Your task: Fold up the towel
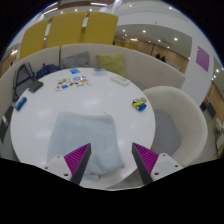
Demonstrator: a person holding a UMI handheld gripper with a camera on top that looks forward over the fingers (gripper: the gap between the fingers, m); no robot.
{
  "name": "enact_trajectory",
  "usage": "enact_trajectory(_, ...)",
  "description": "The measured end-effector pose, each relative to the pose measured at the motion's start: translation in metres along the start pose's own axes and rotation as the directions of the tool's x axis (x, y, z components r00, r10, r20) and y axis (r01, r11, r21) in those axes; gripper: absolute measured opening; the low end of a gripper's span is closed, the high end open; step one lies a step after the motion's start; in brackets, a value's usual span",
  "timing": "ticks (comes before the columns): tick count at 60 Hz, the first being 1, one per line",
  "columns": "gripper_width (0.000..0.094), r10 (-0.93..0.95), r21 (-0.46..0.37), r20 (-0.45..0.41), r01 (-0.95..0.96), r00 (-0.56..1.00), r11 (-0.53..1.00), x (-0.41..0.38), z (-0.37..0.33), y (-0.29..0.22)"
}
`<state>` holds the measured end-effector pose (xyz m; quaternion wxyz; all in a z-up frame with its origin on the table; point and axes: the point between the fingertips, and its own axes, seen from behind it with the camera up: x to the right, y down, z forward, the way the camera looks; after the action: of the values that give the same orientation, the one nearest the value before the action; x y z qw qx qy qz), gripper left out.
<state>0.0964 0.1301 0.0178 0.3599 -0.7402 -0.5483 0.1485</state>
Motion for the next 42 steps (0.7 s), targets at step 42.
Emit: enact_trajectory(42, 0.087, 0.004, 0.148, 0.145, -0.026, 0.989, 0.989, -0.027, -0.403, -0.032)
